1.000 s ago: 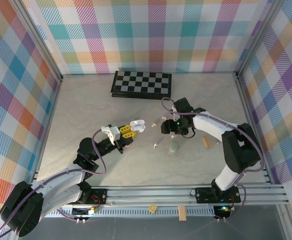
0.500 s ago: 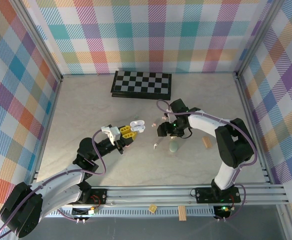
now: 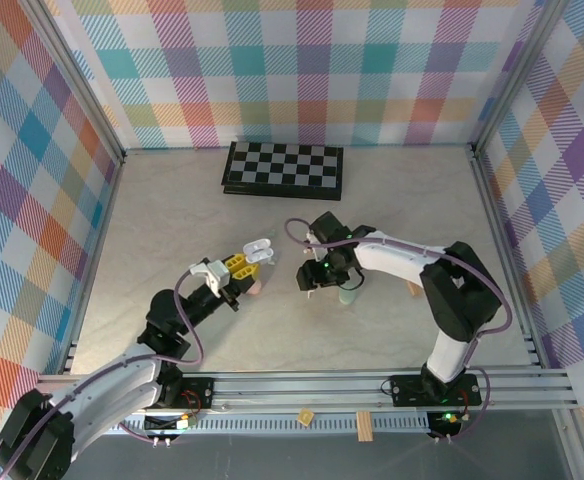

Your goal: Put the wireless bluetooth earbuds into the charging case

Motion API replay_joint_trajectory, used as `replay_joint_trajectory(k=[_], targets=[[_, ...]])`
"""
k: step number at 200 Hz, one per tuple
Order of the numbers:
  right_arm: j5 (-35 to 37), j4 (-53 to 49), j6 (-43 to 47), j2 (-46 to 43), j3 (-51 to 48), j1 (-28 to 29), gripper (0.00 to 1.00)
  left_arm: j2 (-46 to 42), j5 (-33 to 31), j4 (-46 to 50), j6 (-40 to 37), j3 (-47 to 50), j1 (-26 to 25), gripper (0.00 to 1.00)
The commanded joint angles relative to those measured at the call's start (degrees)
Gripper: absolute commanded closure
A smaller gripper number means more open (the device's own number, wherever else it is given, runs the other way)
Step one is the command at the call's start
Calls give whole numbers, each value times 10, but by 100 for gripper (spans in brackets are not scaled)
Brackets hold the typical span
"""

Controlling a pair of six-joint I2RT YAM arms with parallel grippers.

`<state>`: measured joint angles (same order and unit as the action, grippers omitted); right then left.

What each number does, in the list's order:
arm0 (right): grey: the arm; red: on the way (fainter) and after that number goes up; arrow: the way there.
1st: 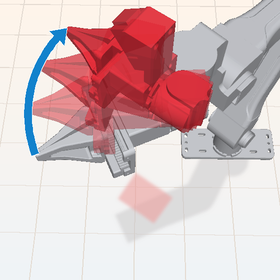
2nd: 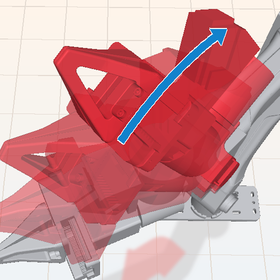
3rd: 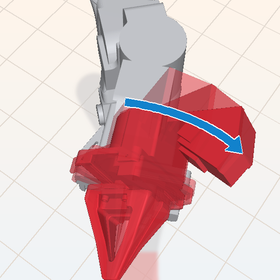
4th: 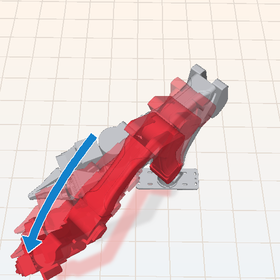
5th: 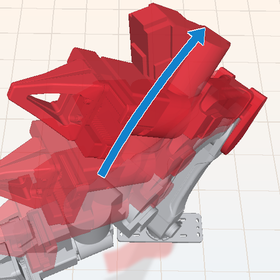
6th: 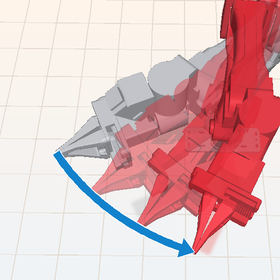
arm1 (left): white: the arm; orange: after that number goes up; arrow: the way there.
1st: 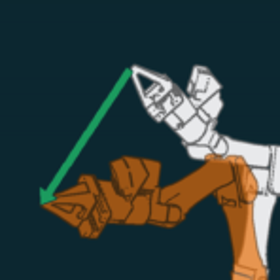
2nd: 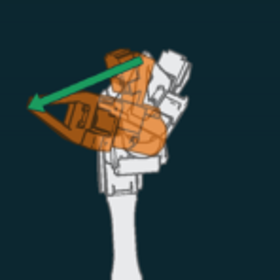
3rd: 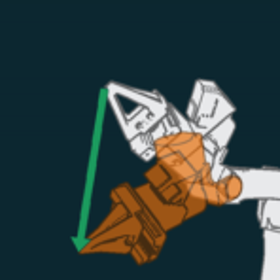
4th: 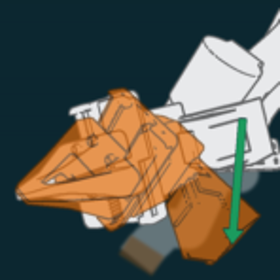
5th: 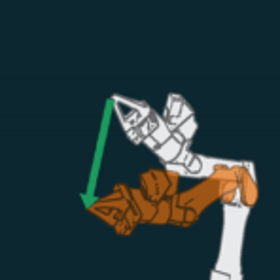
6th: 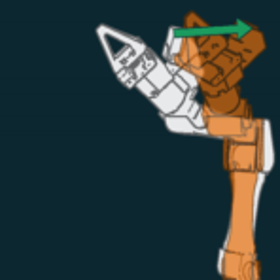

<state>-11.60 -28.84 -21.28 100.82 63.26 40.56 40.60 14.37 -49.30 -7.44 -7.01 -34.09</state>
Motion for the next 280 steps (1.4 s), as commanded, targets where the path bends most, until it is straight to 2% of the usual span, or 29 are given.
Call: replay_joint_trajectory(k=[1, 50, 77, 124, 146, 163, 204, 249, 280], targets=[[-19, 7, -17, 24, 17, 7, 47, -45, -20, 62, -30, -8, 2, 100], [-20, 10, -17, 24, 4, 11, 61, -78, -18, 101, -37, -6, 2, 100], [42, -27, -23, 26, 12, 9, 68, -66, -11, 96, -37, -8, 2, 100], [112, -58, -10, 5, 8, 9, 67, -47, 0, 92, -41, -17, 2, 100], [104, -51, -10, -5, 6, 9, 63, -38, 4, 87, -41, -19, 2, 100], [71, -24, -21, -9, -2, 7, 62, -31, 7, 82, -41, -20, 2, 100], [32, -21, -35, 17, 10, 7, 67, -25, 12, 83, -40, -25, 2, 100], [74, -58, -29, 33, 24, 8, 70, -29, 11, 90, -43, -26, 2, 100], [95, -60, -30, 30, 28, 8, 78, -32, 13, 96, -46, -29, 2, 100]])
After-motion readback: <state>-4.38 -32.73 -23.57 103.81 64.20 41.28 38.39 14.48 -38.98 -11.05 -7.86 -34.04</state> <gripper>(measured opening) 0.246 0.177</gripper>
